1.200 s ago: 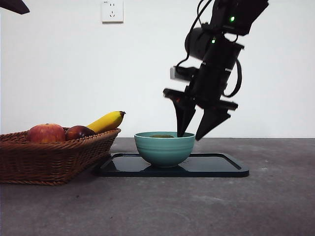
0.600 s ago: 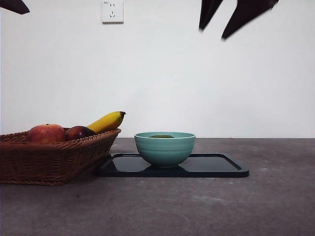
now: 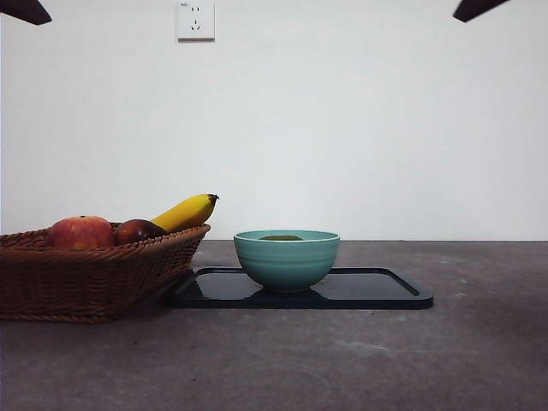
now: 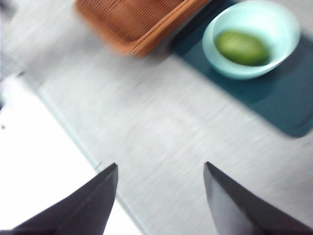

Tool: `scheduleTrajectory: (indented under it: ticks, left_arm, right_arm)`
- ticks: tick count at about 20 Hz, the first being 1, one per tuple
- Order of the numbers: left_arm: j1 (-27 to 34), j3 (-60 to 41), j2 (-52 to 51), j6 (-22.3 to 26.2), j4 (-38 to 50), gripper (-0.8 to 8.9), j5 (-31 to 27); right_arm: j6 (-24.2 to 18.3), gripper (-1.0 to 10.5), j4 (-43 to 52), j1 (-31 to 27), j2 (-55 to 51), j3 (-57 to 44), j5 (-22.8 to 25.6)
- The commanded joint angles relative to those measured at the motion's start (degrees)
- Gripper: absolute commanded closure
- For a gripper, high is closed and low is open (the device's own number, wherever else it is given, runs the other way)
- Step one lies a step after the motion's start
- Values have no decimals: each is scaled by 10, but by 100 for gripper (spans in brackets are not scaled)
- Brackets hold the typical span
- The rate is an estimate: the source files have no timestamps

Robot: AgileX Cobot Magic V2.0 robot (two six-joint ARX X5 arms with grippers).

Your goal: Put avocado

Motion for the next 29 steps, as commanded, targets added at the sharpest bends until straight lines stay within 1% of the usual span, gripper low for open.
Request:
scheduleTrajectory:
  ticks: [1,8,10,11,13,14,29]
  left_arm:
    - [-3,6,4,9,2,472,3]
    - [-3,6,4,9,2,472,3]
    - [-3,6,4,10,3,496,3]
    - [-3,6,4,10,2,582,3]
    - [-3,6,4,9,3,810,3]
    - [-3,6,4,10,2,805,3]
    - [-3,6,4,9,2,805,3]
  right_arm:
    - [12,662,12,17,-22,-19,-1]
    - [12,662,19,18,-36,-26,-2]
    - [12,663,19,18,-36,-26,-2]
    - [12,698,19,18,-36,-26,-2]
    - [12,952,19,18,-36,-26,-2]
    - [12,936,19,18,-36,-26,-2]
    - [12,936,25,18,-36,-26,-2]
